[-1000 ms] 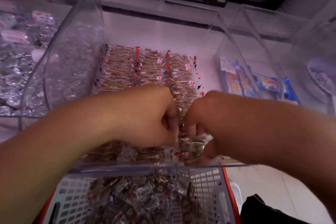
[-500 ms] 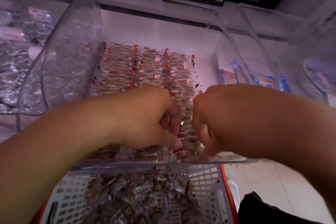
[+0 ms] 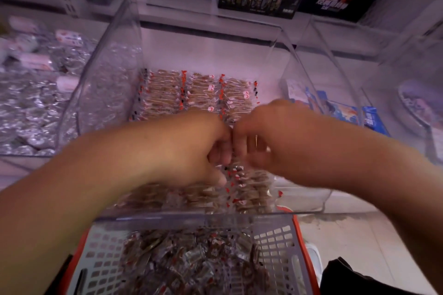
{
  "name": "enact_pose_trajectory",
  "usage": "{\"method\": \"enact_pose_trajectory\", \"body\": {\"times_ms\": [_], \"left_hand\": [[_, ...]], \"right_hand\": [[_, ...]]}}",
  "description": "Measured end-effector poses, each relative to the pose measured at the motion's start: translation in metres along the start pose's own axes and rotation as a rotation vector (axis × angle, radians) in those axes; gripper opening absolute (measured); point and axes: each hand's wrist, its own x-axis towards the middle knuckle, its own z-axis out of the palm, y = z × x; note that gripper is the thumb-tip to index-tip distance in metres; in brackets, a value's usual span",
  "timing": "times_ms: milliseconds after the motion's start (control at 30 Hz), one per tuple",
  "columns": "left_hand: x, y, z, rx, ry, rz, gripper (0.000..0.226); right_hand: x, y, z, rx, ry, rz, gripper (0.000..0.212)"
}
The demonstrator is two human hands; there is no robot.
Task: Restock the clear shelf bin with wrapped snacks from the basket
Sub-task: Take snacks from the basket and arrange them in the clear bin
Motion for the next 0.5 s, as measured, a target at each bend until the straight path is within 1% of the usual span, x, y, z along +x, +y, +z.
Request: {"method": "enact_pose_trajectory", "body": {"times_ms": [100, 167, 200, 267, 300, 333, 367, 400, 433, 467, 500], "left_hand": [[-0.013, -0.001, -0.014, 0.09, 0.11, 0.01, 0.017], [-0.026, 0.002, -0.017, 0.138, 0.171, 0.041, 0.014], [-0.035, 0.005, -0.017, 0.168, 0.205, 0.072, 0.014], [-0.058, 0.01, -0.015, 0.163, 0.286, 0.18, 0.024], [-0.073, 0.012, -0.011, 0.147, 0.347, 0.263, 0.029], [-0.088, 0.013, -0.005, 0.139, 0.417, 0.359, 0.034], [-0.103, 0.012, 0.005, 0.158, 0.483, 0.449, 0.034], [-0.116, 0.01, 0.02, 0.2, 0.527, 0.512, 0.032], [-0.126, 0.005, 0.04, 0.252, 0.539, 0.545, 0.03], [-0.13, -0.002, 0.063, 0.319, 0.522, 0.56, 0.029], [-0.128, -0.013, 0.089, 0.397, 0.46, 0.547, 0.026]], "right_hand": [[-0.01, -0.002, -0.003, 0.024, 0.247, 0.005, 0.01], [-0.021, -0.01, 0.0, 0.058, 0.402, -0.039, 0.01], [-0.029, -0.015, 0.005, 0.078, 0.506, -0.073, 0.01], [-0.051, -0.026, 0.019, 0.086, 0.771, -0.152, 0.01], [-0.063, -0.03, 0.029, 0.084, 0.882, -0.213, 0.01], [-0.074, -0.034, 0.042, 0.088, 0.952, -0.277, 0.011], [-0.084, -0.039, 0.059, 0.082, 0.983, -0.338, 0.012], [-0.09, -0.044, 0.078, 0.061, 0.974, -0.399, 0.014], [-0.093, -0.049, 0.101, 0.022, 0.92, -0.457, 0.015], [-0.092, -0.054, 0.127, -0.032, 0.829, -0.506, 0.014], [-0.088, -0.059, 0.156, -0.088, 0.701, -0.534, 0.013]]}}
